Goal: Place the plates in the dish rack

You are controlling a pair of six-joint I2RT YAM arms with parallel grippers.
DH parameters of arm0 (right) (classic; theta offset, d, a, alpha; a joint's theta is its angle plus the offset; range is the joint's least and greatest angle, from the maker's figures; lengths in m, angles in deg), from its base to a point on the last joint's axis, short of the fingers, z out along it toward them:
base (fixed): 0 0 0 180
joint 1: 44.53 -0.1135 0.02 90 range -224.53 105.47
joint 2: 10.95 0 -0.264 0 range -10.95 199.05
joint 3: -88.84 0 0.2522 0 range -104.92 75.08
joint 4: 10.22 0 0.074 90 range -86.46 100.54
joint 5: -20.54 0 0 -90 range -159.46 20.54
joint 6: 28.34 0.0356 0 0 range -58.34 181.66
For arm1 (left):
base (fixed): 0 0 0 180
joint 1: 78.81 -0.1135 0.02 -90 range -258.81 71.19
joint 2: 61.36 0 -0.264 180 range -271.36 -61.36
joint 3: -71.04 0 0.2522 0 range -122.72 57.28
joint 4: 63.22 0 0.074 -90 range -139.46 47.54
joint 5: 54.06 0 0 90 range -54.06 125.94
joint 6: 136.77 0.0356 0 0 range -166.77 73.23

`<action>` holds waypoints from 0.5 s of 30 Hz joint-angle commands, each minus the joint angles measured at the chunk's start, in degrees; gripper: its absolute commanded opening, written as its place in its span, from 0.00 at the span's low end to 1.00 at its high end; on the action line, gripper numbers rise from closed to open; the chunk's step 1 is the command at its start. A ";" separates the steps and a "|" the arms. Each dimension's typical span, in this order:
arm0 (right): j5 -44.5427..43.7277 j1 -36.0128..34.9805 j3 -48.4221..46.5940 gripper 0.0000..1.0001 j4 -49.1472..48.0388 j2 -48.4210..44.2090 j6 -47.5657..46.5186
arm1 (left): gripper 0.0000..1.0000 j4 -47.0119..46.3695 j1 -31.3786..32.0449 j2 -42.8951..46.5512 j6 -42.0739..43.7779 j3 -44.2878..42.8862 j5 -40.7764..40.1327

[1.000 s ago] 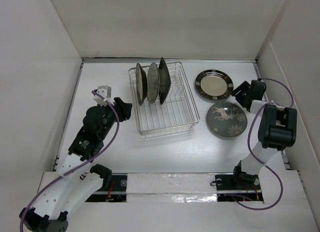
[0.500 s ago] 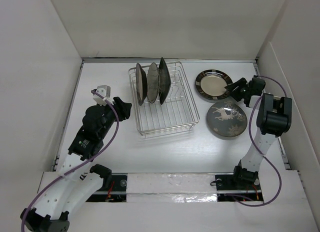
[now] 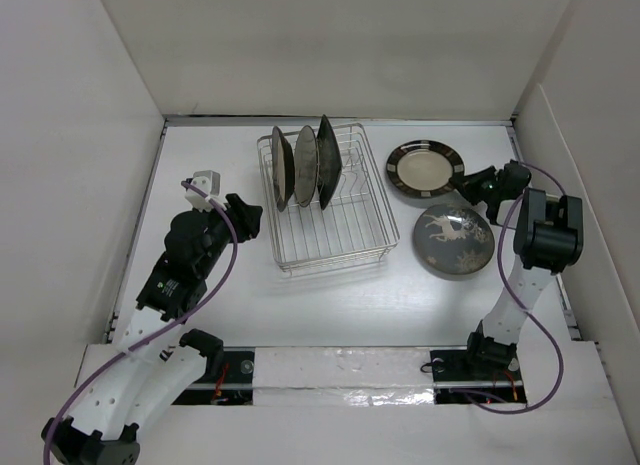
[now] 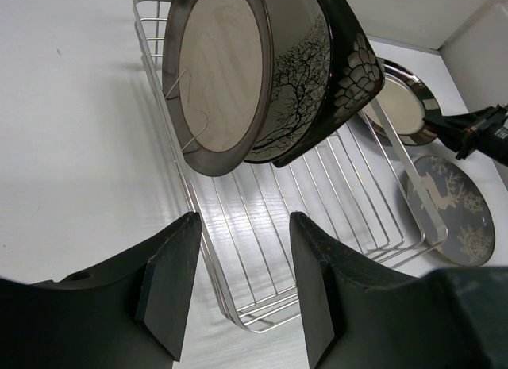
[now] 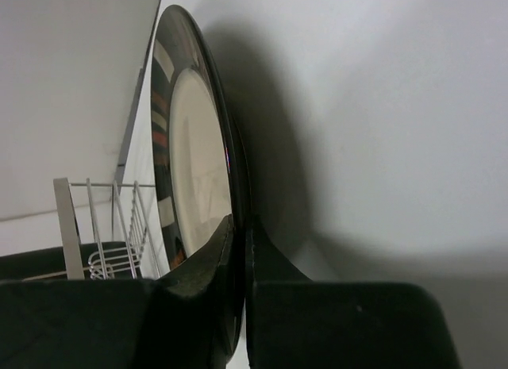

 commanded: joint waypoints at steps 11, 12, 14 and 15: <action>-45.87 -16.10 -2.05 0.00 12.07 -41.58 -25.35 | 0.45 -2.85 -0.22 -0.56 1.13 -1.46 0.02; -47.15 -17.68 -3.37 0.00 14.60 -42.55 -27.13 | 0.45 -3.28 -0.22 -0.48 1.13 -1.37 -0.07; -49.00 -21.29 -7.94 0.00 17.60 -43.96 -30.38 | 0.45 -3.29 -0.22 -0.82 1.05 -1.55 0.28; -49.44 -22.52 -9.09 0.00 19.44 -44.14 -31.27 | 0.45 -2.94 -0.22 -1.00 1.05 -1.55 0.54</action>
